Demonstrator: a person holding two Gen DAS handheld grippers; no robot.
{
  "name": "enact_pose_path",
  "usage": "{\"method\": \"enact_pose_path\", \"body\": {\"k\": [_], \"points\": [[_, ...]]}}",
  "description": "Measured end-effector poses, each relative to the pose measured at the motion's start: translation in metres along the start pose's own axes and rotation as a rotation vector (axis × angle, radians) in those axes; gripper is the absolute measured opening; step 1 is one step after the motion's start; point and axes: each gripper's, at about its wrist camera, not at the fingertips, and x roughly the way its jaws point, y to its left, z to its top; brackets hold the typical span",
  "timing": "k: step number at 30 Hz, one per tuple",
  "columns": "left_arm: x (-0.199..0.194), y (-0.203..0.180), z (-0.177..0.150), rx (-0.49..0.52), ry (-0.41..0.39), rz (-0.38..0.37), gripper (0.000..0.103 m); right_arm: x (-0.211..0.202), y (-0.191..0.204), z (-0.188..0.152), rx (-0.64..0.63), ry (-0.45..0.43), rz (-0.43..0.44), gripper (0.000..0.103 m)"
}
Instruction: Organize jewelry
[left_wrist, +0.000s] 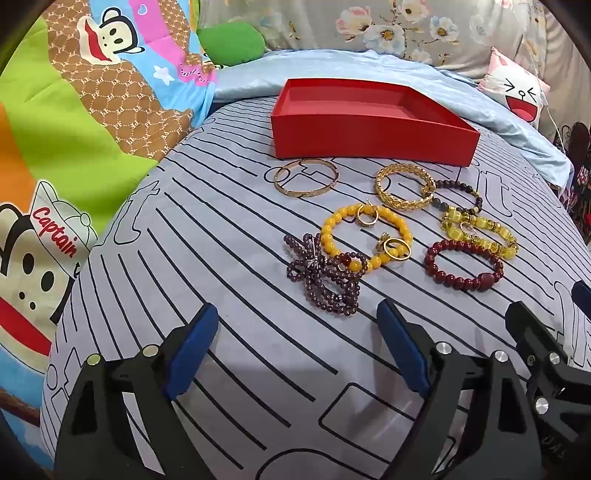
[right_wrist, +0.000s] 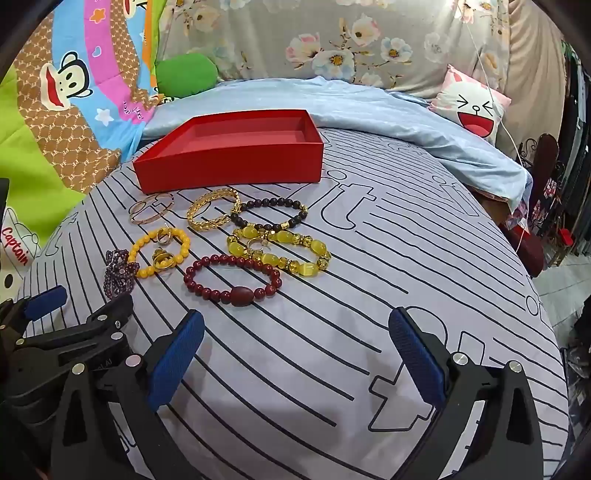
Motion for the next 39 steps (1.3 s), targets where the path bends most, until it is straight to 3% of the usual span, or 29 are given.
{"method": "enact_pose_path", "body": {"k": [39], "points": [[-0.011,0.003,0.006,0.002,-0.006,0.005,0.083,-0.001,0.001,-0.002,0.003,0.001,0.003,0.097]]}}
